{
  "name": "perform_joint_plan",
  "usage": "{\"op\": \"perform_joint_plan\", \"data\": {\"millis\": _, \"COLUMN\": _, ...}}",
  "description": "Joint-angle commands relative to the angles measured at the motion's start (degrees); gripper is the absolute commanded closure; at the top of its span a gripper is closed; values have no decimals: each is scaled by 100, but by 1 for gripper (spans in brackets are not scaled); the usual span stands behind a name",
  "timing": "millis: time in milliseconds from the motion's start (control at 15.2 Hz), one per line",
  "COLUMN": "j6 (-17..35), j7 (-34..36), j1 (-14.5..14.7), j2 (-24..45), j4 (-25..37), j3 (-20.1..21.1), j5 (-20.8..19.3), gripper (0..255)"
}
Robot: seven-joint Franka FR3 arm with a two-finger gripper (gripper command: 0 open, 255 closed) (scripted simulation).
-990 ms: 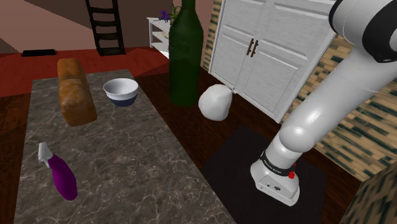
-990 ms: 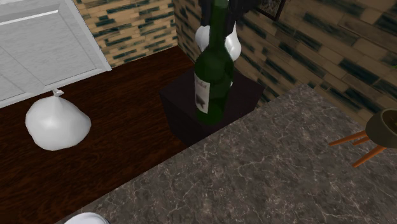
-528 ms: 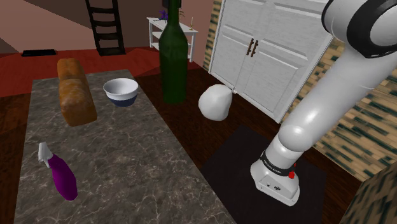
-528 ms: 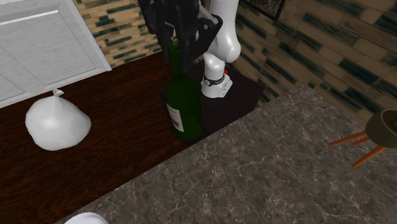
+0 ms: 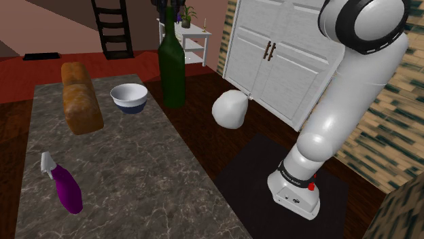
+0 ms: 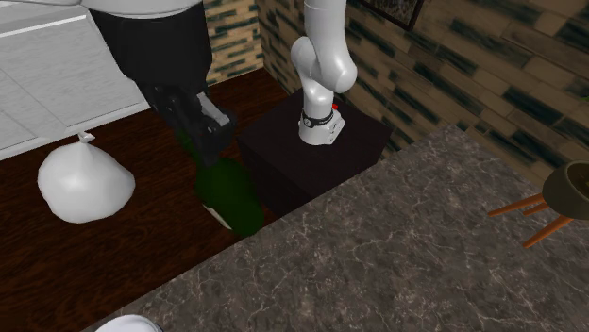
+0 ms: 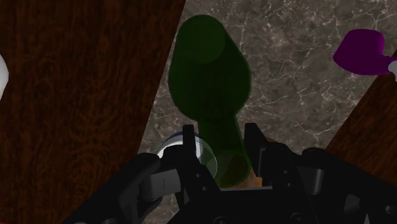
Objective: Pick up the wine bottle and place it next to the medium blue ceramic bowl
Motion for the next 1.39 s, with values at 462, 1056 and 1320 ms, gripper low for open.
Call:
{"op": "perform_joint_plan", "data": {"millis": 462, "j6": 360, "j7": -240, "j1": 152, "j2": 1487, "j4": 985, "j3": -157, "j5": -714, "gripper": 255}}
{"op": "perform_joint_plan", "data": {"millis": 1056, "j6": 1100, "j7": -272, "j1": -33, "j2": 1454, "j4": 215, "j3": -196, "j5": -662, "gripper": 255}}
{"op": "perform_joint_plan", "data": {"millis": 1320, "j6": 1474, "j7": -262, "j1": -126, "j2": 1331, "j4": -272, "j3": -198, "j5": -600, "gripper": 255}}
